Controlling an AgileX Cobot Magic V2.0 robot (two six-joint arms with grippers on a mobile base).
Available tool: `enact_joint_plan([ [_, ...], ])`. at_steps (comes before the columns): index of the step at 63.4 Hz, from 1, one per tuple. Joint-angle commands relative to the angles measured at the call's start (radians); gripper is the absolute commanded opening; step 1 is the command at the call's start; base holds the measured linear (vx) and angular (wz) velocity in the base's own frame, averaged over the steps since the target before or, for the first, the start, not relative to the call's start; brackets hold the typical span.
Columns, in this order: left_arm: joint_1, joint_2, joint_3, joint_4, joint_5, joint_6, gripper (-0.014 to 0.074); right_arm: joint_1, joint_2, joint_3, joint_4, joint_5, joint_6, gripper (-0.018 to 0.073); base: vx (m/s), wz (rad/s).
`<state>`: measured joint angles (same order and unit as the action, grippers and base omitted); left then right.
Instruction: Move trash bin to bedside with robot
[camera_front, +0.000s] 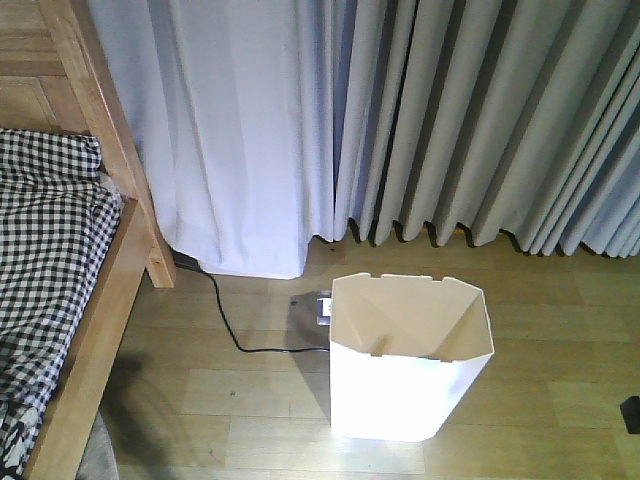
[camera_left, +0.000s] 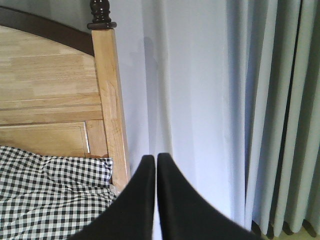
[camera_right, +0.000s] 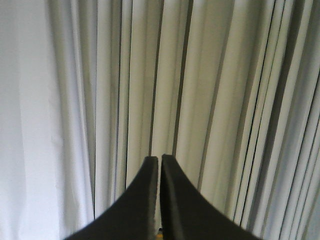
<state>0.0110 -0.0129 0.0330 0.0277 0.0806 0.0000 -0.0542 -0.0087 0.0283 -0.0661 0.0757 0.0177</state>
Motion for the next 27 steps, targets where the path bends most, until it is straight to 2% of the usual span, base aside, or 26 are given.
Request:
enact_joint_plan([
  [1,-0.006,-0.015,0.012,-0.009,-0.074,-0.014,-0.0006,-0.006,-0.013,0.002,0.000,-0.076,-0.002,-0.0008,0.00,0.00],
  [27,-0.006,-0.015,0.012,-0.009,-0.074,-0.014,-0.0006,-0.006,-0.013,0.002,0.000,-0.076,-0.002,-0.0008,0.00,0.00],
])
